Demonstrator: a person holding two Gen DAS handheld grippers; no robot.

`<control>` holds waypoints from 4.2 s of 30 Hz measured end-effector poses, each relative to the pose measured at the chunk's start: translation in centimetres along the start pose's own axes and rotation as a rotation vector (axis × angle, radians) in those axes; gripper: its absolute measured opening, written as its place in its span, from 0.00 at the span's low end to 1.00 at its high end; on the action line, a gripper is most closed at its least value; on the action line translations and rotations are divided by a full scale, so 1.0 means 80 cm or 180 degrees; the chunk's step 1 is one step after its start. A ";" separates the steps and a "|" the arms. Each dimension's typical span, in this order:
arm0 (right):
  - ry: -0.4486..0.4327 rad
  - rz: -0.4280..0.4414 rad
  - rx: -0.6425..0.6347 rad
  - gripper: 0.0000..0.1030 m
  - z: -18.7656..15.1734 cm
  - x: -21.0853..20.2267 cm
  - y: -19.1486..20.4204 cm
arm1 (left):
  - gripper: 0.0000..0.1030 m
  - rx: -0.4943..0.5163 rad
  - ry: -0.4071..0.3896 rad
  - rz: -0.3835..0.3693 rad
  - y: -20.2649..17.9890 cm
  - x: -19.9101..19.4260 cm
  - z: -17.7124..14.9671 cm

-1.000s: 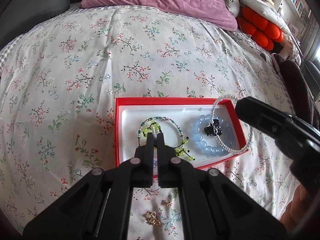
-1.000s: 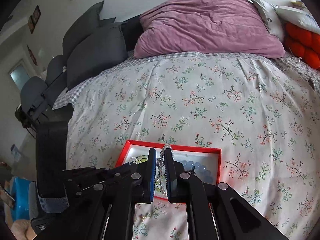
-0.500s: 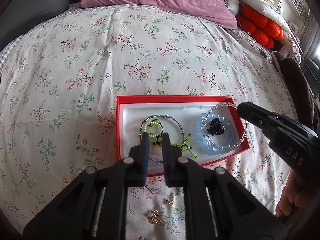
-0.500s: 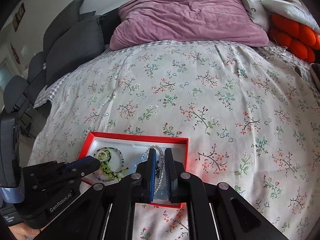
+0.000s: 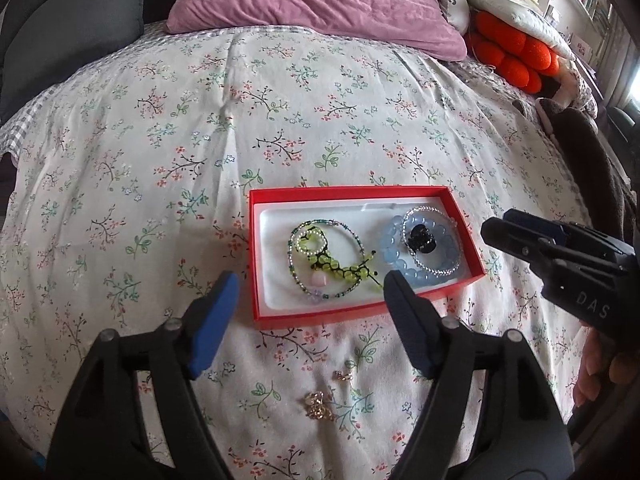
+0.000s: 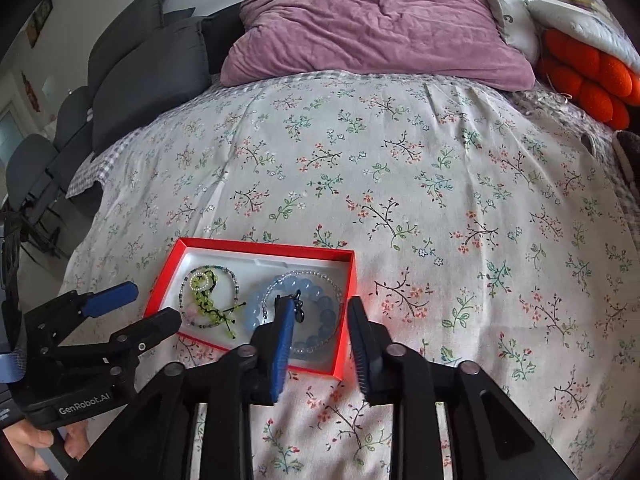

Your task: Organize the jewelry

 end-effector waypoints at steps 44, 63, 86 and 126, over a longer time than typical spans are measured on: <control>0.0769 -0.0330 -0.0853 1.00 -0.142 0.001 0.044 | 0.99 0.0255 0.0368 0.0233 0.079 -0.009 -0.126; 0.0972 -0.0319 -0.0601 1.00 -0.170 0.055 0.025 | 0.89 0.0429 0.0294 -0.0040 0.042 0.015 -0.144; 0.1046 -0.0284 -0.0532 1.00 -0.160 0.053 0.028 | 0.02 0.0185 0.0465 -0.0440 0.002 0.027 -0.133; 0.0726 0.0410 -0.0418 0.58 -0.112 0.058 0.081 | 0.13 -0.0253 0.0570 -0.0439 0.067 0.016 -0.131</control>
Point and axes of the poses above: each gripper's, at about its wrist camera, not at the fingertips, and x roughly the way its jaws point, y to its left, z to its top, the point moved 2 cm from there along x, roughly the way its jaws point, and after that the axes turned 2 degrees about -x, right-handed, at the moved point
